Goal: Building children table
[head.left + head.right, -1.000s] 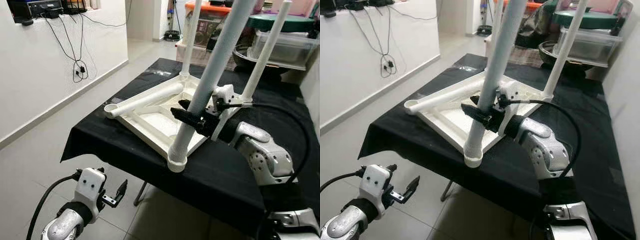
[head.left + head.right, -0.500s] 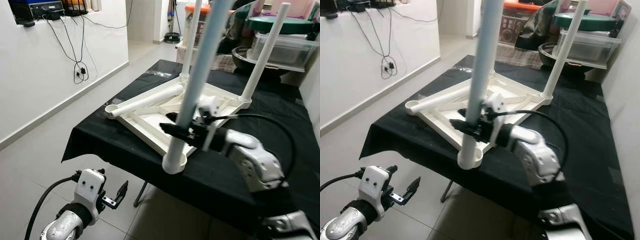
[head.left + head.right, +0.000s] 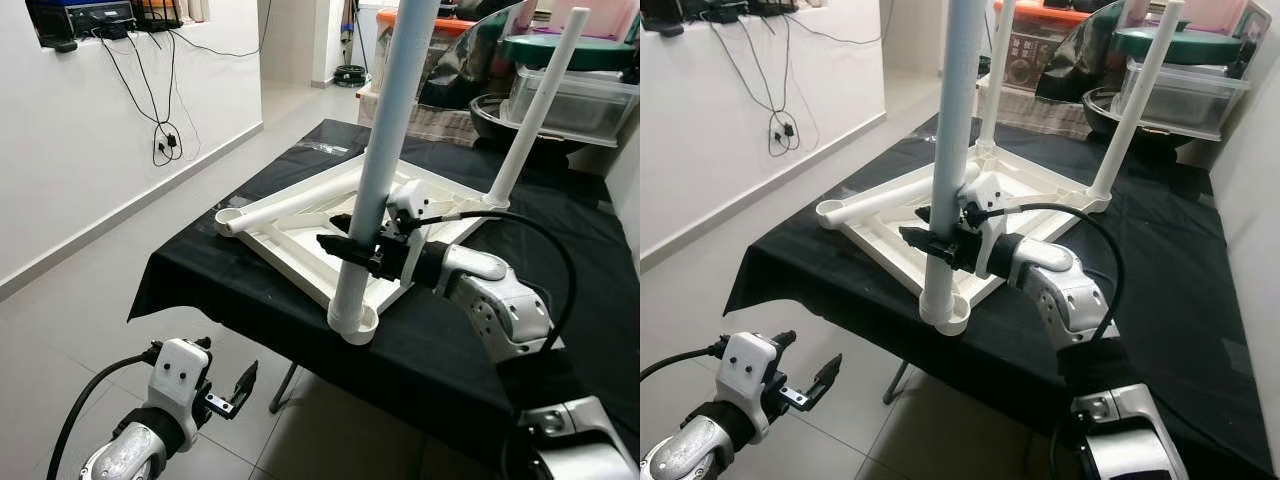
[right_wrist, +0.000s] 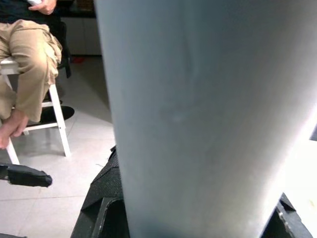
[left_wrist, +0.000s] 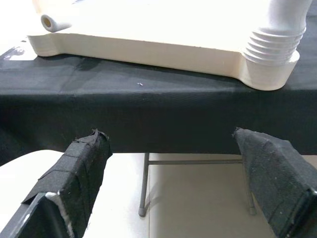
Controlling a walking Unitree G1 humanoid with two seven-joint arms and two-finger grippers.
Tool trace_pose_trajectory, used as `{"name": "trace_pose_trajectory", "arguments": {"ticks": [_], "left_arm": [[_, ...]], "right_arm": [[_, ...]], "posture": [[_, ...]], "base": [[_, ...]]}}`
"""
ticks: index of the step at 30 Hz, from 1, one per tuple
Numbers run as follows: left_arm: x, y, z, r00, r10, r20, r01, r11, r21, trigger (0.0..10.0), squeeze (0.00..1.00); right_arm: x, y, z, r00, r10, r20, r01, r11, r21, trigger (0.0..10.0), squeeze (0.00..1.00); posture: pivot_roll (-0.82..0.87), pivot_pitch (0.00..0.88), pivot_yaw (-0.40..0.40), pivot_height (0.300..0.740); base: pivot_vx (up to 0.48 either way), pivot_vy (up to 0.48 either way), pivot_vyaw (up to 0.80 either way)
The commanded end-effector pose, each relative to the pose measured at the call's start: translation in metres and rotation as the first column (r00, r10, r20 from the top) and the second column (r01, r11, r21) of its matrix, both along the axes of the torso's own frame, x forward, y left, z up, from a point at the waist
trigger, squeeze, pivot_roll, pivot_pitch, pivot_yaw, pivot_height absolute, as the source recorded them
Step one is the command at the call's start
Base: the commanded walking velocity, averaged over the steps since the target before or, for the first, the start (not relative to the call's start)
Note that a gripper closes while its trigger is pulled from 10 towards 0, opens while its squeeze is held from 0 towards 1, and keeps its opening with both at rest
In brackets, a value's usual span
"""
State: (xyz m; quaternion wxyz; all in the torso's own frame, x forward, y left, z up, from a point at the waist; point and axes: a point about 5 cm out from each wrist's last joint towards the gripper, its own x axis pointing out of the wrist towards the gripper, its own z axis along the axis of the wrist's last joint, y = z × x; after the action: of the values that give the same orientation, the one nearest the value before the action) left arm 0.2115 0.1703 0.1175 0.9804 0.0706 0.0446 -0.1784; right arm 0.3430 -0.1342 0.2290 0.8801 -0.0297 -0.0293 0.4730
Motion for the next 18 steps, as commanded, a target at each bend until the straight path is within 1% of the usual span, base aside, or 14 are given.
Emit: {"name": "trace_pose_trajectory", "arguments": {"ticks": [1,2,4,7,13,15,16,17,18], "left_arm": [[-0.001,0.0,0.001,1.0,-0.002,0.005,0.002,1.0,-0.013,10.0,0.0],[-0.001,0.0,0.001,1.0,-0.002,0.005,0.002,1.0,-0.013,10.0,0.0],[-0.001,0.0,0.001,1.0,-0.003,0.005,0.003,1.0,-0.013,10.0,0.0],[0.0,-0.003,0.001,1.0,-0.012,0.006,0.012,1.0,-0.02,10.0,0.0],[0.001,-0.005,0.001,1.0,-0.019,0.008,0.019,1.0,-0.023,10.0,0.0],[0.002,-0.005,0.002,1.0,-0.02,0.01,0.021,1.0,-0.024,10.0,0.0],[0.003,-0.004,0.002,1.0,-0.02,0.012,0.02,1.0,-0.022,10.0,0.0],[0.003,-0.004,0.002,1.0,-0.02,0.012,0.02,1.0,-0.022,10.0,0.0],[0.003,-0.004,0.003,1.0,-0.02,0.012,0.02,1.0,-0.021,10.0,0.0]], "right_arm": [[0.003,-0.012,0.004,1.0,-0.021,0.02,0.021,1.0,-0.01,10.0,0.0],[0.003,-0.012,0.004,1.0,-0.021,0.02,0.021,1.0,-0.01,10.0,0.0],[0.006,-0.02,0.002,0.999,-0.041,0.013,0.041,0.999,-0.02,10.0,0.0],[0.008,-0.024,0.002,0.998,-0.061,0.007,0.061,0.998,-0.016,10.0,0.0],[0.01,-0.024,0.0,0.997,-0.072,-0.006,0.072,0.997,-0.009,10.0,0.0],[0.011,-0.022,-0.002,0.997,-0.07,-0.015,0.07,0.998,-0.006,10.0,0.0],[0.008,-0.012,-0.006,0.999,-0.034,-0.035,0.033,0.999,-0.004,10.0,0.0],[0.008,-0.012,-0.006,0.999,-0.034,-0.035,0.033,0.999,-0.004,10.0,0.0],[0.006,-0.008,-0.007,0.999,-0.014,-0.043,0.014,1.0,-0.001,10.0,0.0]], "posture": [[0.04,0.0,-0.077,0.74],[0.04,0.0,-0.077,0.74],[0.03,0.0,-0.074,0.74],[0.03,0.0,-0.071,0.74],[0.03,0.0,-0.072,0.74],[0.03,0.0,-0.072,0.74],[0.03,0.0,-0.073,0.74],[0.03,0.0,-0.073,0.74],[0.03,0.0,-0.073,0.74]], "base": [[0.0,0.0,0.0],[0.0,0.0,0.0],[0.0,0.0,0.0],[0.0,0.0,0.0],[0.0,0.0,0.0],[0.0,0.0,0.0],[0.0,0.0,0.0],[0.0,0.0,0.0],[0.0,0.0,0.0]]}}
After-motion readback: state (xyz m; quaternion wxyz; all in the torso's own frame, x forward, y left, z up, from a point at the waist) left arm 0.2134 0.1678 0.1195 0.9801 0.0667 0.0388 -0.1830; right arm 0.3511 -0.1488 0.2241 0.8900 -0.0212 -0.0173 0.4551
